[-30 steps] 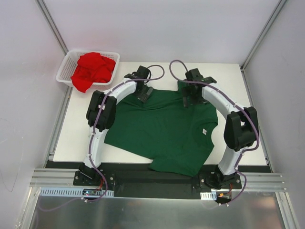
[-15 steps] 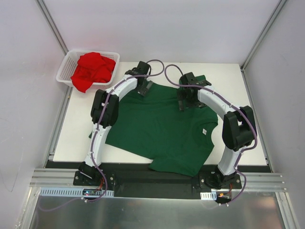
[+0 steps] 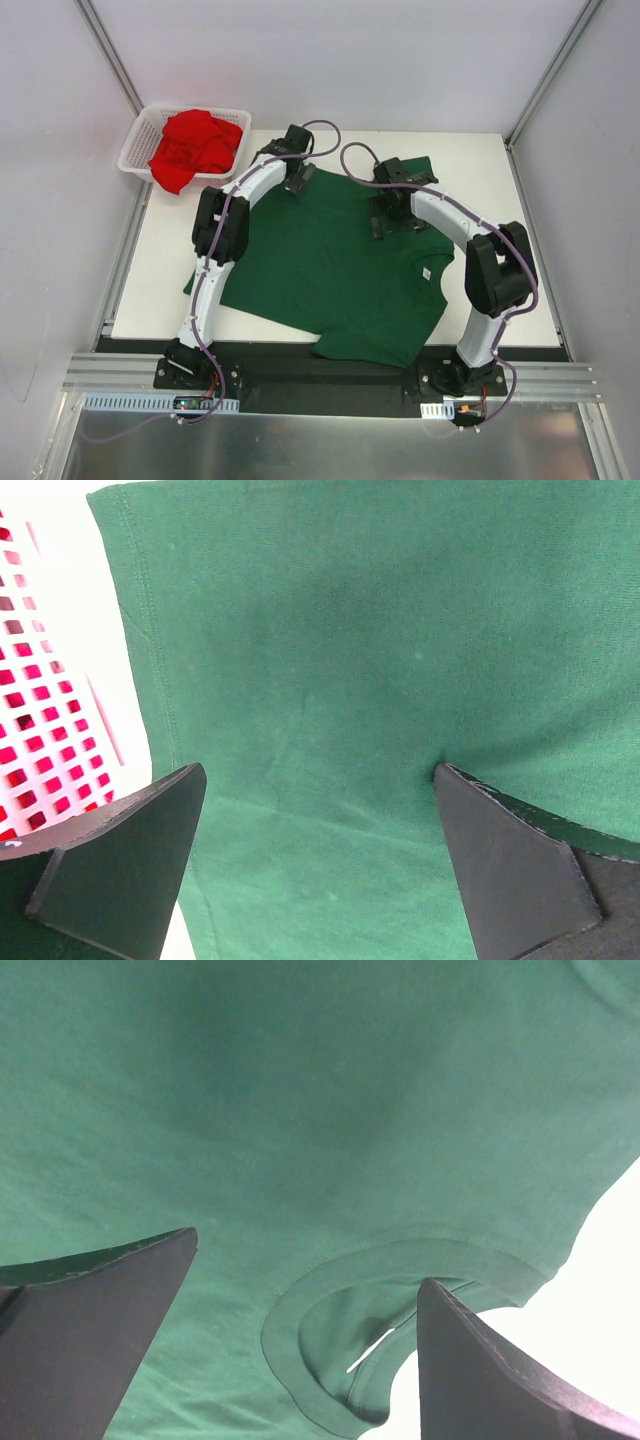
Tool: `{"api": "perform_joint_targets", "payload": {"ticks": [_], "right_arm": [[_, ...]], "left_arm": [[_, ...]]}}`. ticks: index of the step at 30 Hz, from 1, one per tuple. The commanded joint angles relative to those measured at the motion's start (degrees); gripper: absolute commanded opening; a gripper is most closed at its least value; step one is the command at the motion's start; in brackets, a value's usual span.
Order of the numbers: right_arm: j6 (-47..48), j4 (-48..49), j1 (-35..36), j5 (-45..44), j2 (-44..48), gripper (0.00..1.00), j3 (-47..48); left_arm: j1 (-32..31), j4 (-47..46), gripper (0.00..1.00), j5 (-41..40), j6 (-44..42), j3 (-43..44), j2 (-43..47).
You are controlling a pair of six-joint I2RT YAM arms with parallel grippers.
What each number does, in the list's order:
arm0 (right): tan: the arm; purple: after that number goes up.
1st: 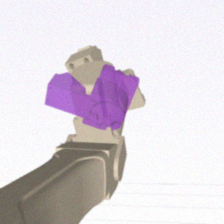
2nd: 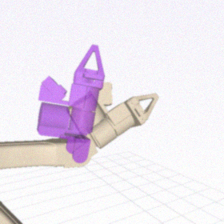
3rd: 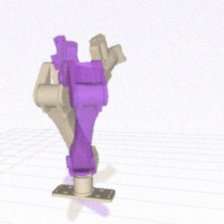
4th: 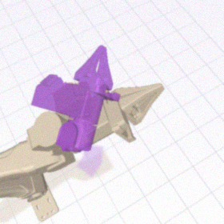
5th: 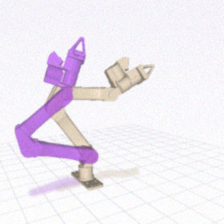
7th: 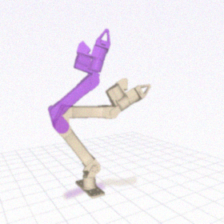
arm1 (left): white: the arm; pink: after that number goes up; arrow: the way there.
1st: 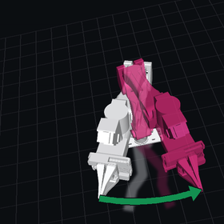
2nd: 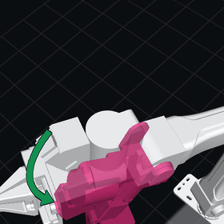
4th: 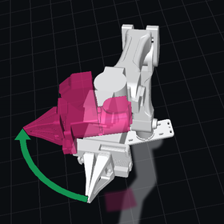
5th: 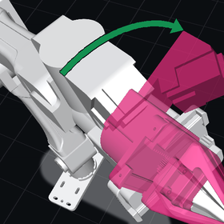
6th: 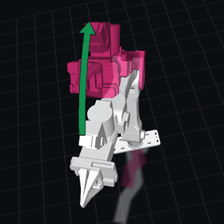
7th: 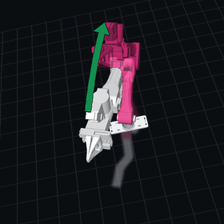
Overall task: Fold and stack the t-shirts
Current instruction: Flatten out the tshirt
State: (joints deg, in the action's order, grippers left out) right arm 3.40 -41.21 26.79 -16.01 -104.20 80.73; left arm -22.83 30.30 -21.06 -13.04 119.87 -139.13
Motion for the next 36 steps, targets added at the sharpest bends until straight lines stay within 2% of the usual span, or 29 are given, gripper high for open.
{"api": "perform_joint_targets", "payload": {"ticks": [1, 9, 16, 17, 21, 32, 36], "right_arm": [[-1.99, 0.52, 0.55, 0.98, -0.46, 1.0, -0.92], [-3.22, -1.5, 2.3, -4.99, -9.43, 1.0, 0.3], [-2.35, -0.54, 3.1, -10.7, -12.95, 1.0, 2.76], [-2.08, -0.54, 3.1, -11.06, -13.3, 0.97, 3.12], [-1.03, -1.15, 3.01, -12.9, -14.88, 0.96, 5.14], [1.26, -3.26, -1.38, -11.15, -18.58, 0.96, 11.99], [1.7, -4.75, -3.93, -7.9, -19.72, 0.96, 15.5]], "left_arm": [[1.12, 1.69, 0.99, -2.93, -1.02, 0.89, -1.67], [1.3, 1.6, 0.99, -2.93, -0.85, -0.17, -0.7], [1.21, 1.6, 0.99, -2.85, -0.76, 0.01, -0.35], [1.3, 1.6, 0.99, -2.85, -0.76, 0.01, -0.27], [1.47, 1.6, 0.99, -2.76, -0.76, -0.08, -0.09], [2.44, 1.51, 0.99, -3.37, -0.41, -4.12, 2.63], [2.79, 1.51, 0.99, -3.37, -0.06, -5.61, 3.78]]}}
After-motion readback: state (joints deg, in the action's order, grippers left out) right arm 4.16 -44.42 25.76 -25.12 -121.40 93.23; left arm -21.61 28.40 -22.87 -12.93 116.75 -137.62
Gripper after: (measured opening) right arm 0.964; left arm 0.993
